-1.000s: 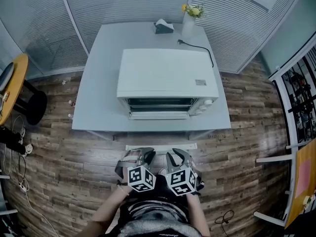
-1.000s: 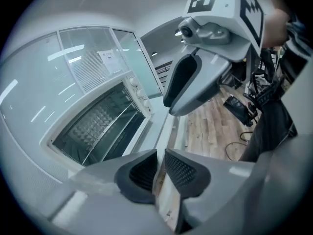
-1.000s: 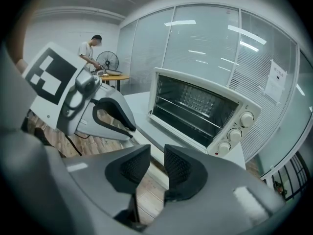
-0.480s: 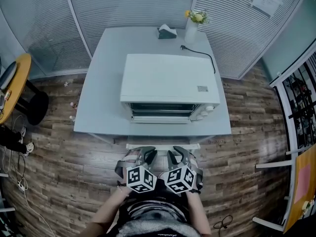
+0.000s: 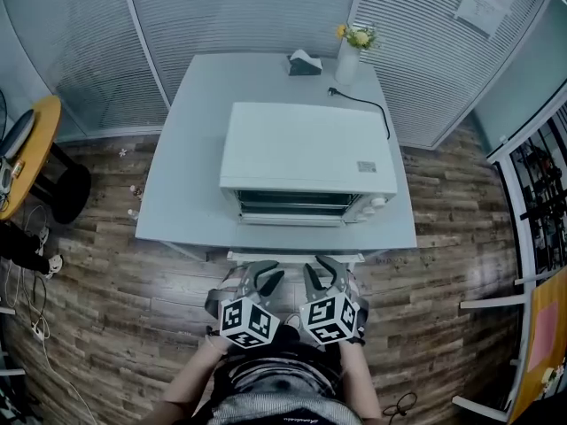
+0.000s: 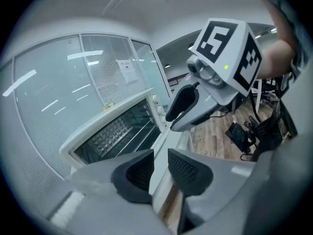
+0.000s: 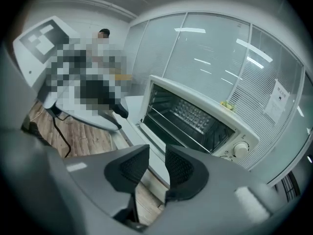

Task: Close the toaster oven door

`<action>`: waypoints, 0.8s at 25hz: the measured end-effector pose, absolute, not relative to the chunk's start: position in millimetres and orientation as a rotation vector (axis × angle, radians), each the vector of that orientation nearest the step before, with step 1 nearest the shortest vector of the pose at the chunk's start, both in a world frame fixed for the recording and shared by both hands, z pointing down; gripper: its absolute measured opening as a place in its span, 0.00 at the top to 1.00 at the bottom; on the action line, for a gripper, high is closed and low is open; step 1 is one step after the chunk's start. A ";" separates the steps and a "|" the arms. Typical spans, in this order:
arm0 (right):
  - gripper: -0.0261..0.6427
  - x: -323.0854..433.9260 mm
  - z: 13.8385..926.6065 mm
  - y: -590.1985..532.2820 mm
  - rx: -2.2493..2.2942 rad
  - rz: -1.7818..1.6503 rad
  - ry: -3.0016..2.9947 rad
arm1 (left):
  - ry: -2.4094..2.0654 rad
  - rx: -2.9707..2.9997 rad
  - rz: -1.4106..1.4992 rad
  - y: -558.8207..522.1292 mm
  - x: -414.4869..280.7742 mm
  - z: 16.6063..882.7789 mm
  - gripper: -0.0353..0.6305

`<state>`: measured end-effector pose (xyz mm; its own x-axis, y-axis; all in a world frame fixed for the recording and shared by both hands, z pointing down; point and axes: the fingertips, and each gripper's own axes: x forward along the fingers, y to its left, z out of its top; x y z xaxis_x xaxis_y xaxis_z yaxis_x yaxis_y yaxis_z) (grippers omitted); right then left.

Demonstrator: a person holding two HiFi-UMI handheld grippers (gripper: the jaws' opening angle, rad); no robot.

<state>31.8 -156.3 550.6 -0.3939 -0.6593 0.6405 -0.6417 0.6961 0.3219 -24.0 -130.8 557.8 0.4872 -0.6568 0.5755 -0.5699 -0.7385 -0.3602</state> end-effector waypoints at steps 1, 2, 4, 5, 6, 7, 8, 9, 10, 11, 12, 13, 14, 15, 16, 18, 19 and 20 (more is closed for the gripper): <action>0.81 31.5 548.2 -158.9 0.995 -0.032 -2.127 | 1.075 -2.617 -1.084 -130.1 -24.2 557.1 0.80; 0.81 31.1 546.0 -161.4 0.997 -0.035 -2.130 | 1.065 -2.621 -1.089 -129.2 -24.3 557.4 0.79; 0.81 30.4 542.1 -166.0 1.001 -0.033 -2.142 | 1.029 -2.606 -1.122 -127.4 -23.6 560.2 0.75; 0.81 30.0 540.0 -168.2 1.004 -0.031 -2.151 | 1.007 -2.591 -1.143 -126.8 -23.1 562.1 0.74; 0.81 29.6 537.9 -170.3 1.007 -0.031 -2.157 | 0.984 -2.576 -1.164 -126.6 -22.4 564.3 0.74; 0.81 29.4 536.0 -172.2 1.010 -0.033 -2.160 | 0.962 -2.559 -1.185 -127.0 -21.9 566.6 0.73; 0.81 29.2 534.3 -174.0 1.012 -0.038 -2.160 | 0.944 -2.538 -1.207 -128.2 -21.7 568.9 0.72; 0.81 28.8 532.8 -175.8 1.015 -0.044 -2.160 | 0.931 -2.511 -1.229 -130.1 -22.3 571.0 0.72; 0.81 28.4 531.5 -177.5 1.018 -0.049 -2.161 | 0.920 -2.483 -1.250 -132.3 -23.2 572.8 0.72; 0.81 28.1 530.2 -179.2 1.021 -0.052 -2.163 | 0.912 -2.459 -1.267 -134.6 -23.9 574.0 0.72; 0.81 28.0 529.0 -180.9 1.024 -0.053 -2.166 | 0.909 -2.444 -1.273 -136.9 -24.2 574.2 0.73; 0.81 28.0 528.0 -182.5 1.026 -0.053 -2.170 | 0.912 -2.438 -1.270 -139.3 -24.5 573.0 0.73; 0.81 27.8 526.9 -184.2 1.029 -0.054 -2.174 | 0.917 -2.440 -1.261 -141.5 -25.0 571.1 0.78; 0.81 27.6 525.6 -186.1 1.033 -0.057 -2.178 | 0.920 -2.445 -1.251 -143.7 -25.6 568.9 0.78; 0.81 27.4 524.1 -188.2 1.040 -0.061 -2.180 | 0.921 -2.450 -1.242 -145.7 -26.0 567.0 0.78; 0.81 26.5 519.7 -191.5 1.056 -0.070 -2.185 | 0.917 -2.451 -1.229 -149.4 -26.2 563.5 0.78; 0.80 25.0 517.0 -191.8 1.059 -0.071 -2.193 | 0.916 -2.448 -1.222 -151.5 -26.7 561.5 0.78; 0.80 22.7 514.3 -190.7 1.054 -0.068 -2.204 | 0.919 -2.445 -1.213 -153.8 -27.5 559.0 0.79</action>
